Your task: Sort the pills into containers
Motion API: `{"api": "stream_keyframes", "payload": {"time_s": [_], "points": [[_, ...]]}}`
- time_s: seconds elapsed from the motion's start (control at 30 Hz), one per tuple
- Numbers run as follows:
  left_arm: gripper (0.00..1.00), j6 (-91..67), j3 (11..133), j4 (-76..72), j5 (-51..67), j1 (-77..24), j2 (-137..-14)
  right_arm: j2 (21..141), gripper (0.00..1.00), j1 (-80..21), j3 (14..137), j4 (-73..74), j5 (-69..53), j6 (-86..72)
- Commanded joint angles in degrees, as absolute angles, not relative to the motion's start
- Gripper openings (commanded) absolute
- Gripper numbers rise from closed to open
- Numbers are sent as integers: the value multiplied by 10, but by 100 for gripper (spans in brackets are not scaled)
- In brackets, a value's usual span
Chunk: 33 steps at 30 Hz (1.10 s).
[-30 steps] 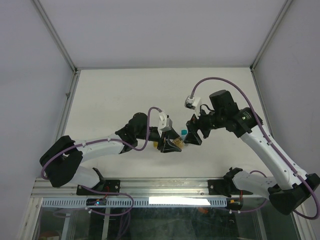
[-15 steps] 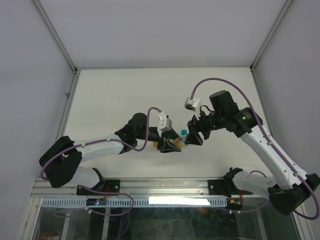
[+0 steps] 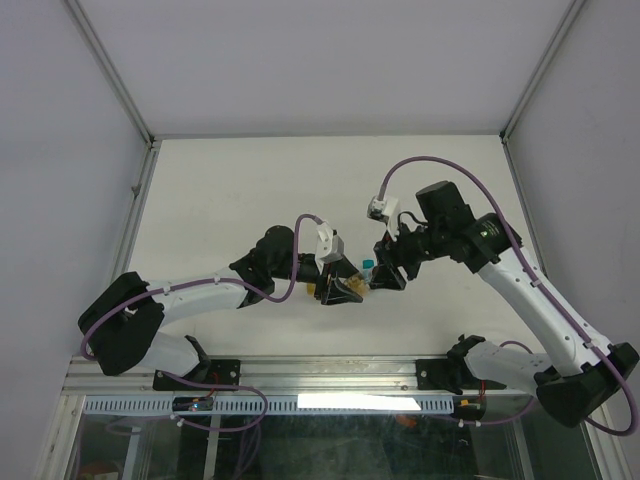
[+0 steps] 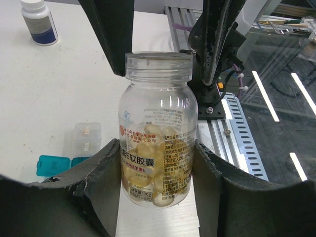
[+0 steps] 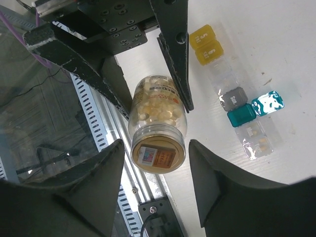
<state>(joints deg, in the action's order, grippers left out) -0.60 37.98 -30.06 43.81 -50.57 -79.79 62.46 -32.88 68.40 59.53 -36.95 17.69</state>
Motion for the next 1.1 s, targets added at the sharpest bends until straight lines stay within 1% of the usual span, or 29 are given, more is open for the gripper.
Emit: {"api": "stream_keyframes", "payload": {"time_s": [0.0, 0.1, 0.2, 0.23, 0.33, 0.4, 0.47, 0.53, 0.63, 0.7, 0.77, 0.83, 1.07], "points": [[0, -8, 384, -344, 440, -506, -777, 624, 56, -331, 686, 594, -390, 182], [0, -8, 384, -344, 440, -506, -776, 626, 49, -333, 689, 597, -393, 186], [0, -8, 383, -344, 440, -507, -776, 628, 34, -335, 690, 600, -395, 193], [0, -8, 383, -344, 440, -506, -776, 629, 31, -336, 692, 602, -395, 199], [0, -7, 382, -343, 442, -506, -776, 631, 23, -342, 702, 615, -395, 235], [0, -6, 382, -341, 446, -506, -777, 629, 19, -345, 718, 630, -399, 292], [0, -4, 384, -337, 450, -506, -780, 620, 18, -345, 729, 637, -403, 377], [0, -3, 388, -334, 457, -506, -785, 603, 19, -345, 729, 654, -422, 538], [0, -2, 394, -329, 464, -506, -792, 585, 24, -345, 714, 673, -433, 739], [0, -2, 397, -328, 466, -506, -796, 600, 27, -345, 725, 704, -422, 844], [0, 0, 399, -325, 467, -506, -797, 612, 28, -345, 726, 704, -409, 880], [0, 2, 401, -319, 467, -506, -797, 612, 29, -345, 719, 683, -400, 879], [0, 8, 397, -312, 470, -504, -795, 586, 30, -342, 720, 704, -425, 889]]}}
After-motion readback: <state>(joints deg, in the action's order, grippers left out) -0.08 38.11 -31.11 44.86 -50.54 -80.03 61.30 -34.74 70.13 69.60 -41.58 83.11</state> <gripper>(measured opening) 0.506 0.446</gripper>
